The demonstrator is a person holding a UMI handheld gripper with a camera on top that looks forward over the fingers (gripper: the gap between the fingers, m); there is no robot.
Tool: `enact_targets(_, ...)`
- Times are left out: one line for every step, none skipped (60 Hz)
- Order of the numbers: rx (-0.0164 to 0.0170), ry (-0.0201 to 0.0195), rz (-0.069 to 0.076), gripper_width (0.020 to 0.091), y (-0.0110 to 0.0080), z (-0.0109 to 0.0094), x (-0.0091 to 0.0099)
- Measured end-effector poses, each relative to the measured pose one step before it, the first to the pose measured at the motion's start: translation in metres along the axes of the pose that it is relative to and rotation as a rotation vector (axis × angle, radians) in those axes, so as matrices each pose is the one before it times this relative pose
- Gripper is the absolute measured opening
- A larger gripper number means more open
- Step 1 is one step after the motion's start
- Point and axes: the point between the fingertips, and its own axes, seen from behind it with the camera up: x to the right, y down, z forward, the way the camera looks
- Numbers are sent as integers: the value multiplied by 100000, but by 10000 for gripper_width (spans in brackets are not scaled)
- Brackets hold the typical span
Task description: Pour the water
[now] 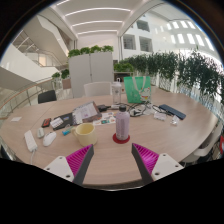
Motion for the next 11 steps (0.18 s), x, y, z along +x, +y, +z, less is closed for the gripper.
enact_targets(-7,164,-216,836,93,-1164,-9)
enact_targets(205,587,-363,836,-50,-1096,-424)
enact_targets(353,523,-347,836,-69,-961,-190)
enact_targets(365,638,-439,835,-46,-1007,-199)
enact_targets(368,733,-430,836,-91,-997,-145)
enact_targets(446,733,-412,835,-89,-1007,-145)
enact_targets(535,360,-347,835,-119,-918,-3)
enact_targets(540,278,-418,834,-193,-849,-250)
enact_targets(824,-51,-347,836,-66,-928,-186)
enact_targets(604,-76,-338,837,-80,-826,-247)
enact_targets(352,105,-152,837,-63,-763,-197)
